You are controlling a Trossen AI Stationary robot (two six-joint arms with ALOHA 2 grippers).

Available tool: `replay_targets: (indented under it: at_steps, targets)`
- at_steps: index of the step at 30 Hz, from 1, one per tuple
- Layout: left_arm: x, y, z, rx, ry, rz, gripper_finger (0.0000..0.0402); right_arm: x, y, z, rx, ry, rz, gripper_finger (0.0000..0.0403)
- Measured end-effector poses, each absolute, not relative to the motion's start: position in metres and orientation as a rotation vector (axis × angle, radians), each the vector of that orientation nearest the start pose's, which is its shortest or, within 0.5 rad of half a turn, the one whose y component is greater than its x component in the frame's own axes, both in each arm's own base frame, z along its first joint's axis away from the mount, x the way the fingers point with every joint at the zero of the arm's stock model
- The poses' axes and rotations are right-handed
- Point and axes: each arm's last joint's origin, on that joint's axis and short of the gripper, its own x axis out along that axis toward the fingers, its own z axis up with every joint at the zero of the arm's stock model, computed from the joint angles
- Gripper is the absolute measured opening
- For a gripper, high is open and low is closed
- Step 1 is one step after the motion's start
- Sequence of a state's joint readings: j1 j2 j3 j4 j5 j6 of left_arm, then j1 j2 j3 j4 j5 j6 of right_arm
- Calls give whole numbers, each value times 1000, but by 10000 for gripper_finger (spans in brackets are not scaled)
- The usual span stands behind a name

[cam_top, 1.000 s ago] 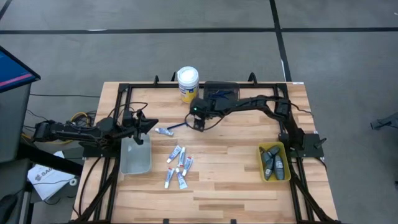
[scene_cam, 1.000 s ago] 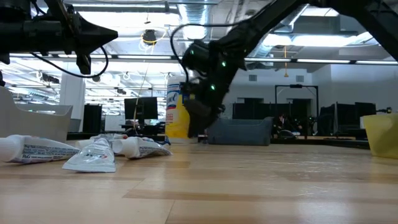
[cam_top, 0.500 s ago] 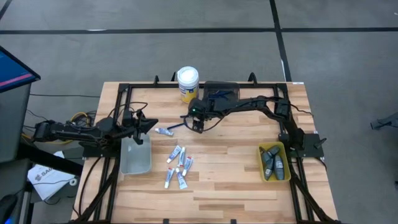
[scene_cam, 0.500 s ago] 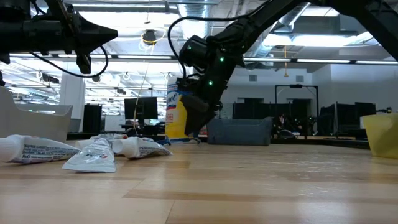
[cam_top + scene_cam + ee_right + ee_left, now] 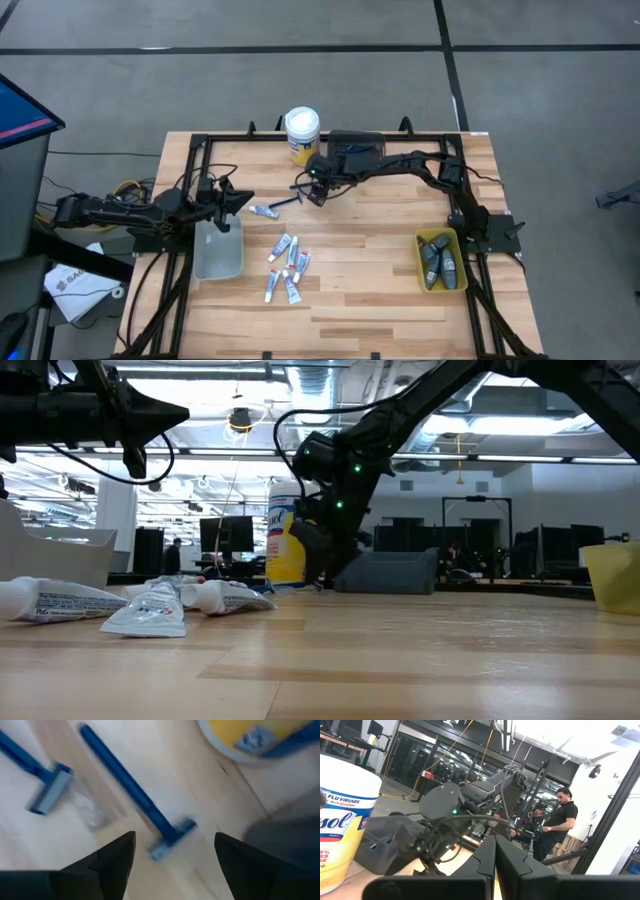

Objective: Pick & Place Travel size toiletries
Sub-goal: Put the blue razor into the black bin

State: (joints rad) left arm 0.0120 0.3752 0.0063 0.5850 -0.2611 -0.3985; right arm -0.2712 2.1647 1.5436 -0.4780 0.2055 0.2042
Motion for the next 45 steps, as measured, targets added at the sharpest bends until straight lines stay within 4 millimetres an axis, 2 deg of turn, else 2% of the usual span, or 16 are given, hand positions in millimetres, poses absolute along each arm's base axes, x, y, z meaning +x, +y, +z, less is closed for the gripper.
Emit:
replay_targets:
  at_steps: [7, 10, 20, 30, 35, 45]
  targets:
    - [118, 9, 188, -421, -267, 226, 0, 426, -120, 141, 254, 1085, -557, 262]
    - [118, 9, 188, -421, -267, 226, 0, 426, -119, 141, 260, 1081, -561, 246]
    - [118, 9, 188, -421, -267, 226, 0, 428, -122, 142, 263, 1057, -567, 115]
    - [118, 9, 188, -421, -267, 226, 0, 427, -122, 142, 272, 1058, -572, 11]
    - [118, 9, 188, -421, -267, 226, 0, 426, -118, 142, 333, 1085, -532, 12]
    - [118, 9, 188, -421, -267, 225, 0, 429, -92, 147, 320, 1135, -477, 2]
